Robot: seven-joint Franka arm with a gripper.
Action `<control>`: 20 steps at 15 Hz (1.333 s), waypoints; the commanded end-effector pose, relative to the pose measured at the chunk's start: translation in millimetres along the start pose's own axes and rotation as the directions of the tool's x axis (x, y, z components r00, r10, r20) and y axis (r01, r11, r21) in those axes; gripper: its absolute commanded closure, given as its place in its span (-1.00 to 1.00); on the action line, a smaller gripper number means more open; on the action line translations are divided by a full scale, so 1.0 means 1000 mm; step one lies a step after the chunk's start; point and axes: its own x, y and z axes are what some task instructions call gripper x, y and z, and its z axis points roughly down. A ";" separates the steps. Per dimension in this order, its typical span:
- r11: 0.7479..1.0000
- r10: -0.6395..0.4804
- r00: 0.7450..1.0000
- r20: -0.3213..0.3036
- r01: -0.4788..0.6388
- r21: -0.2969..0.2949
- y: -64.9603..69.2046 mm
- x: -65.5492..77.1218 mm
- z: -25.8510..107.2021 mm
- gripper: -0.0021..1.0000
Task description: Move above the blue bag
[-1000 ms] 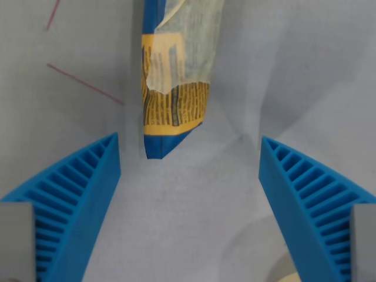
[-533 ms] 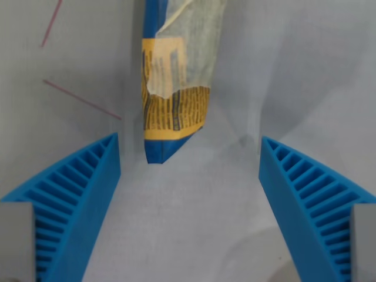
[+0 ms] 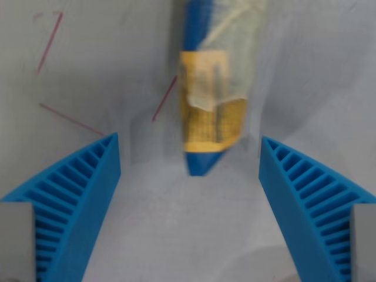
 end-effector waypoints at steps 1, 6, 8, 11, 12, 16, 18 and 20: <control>1.000 0.000 1.000 -0.001 0.000 -0.012 0.003 0.011 0.005 -0.99; 1.000 0.007 1.000 -0.002 -0.007 -0.015 0.005 0.016 0.007 -0.99; 1.000 0.010 1.000 -0.003 -0.010 -0.016 0.005 0.018 0.007 -0.99; 1.000 0.013 1.000 -0.006 -0.014 -0.019 0.007 0.020 0.008 -0.99; 1.000 0.014 1.000 -0.007 -0.014 -0.021 0.007 0.020 0.007 -1.00; 0.999 0.018 1.000 -0.010 -0.019 -0.026 0.009 0.022 0.007 -1.00; 0.999 0.022 1.000 -0.012 -0.022 -0.028 0.010 0.023 0.006 -1.00; 0.999 0.026 1.000 -0.011 -0.026 -0.029 0.011 0.024 0.006 -1.00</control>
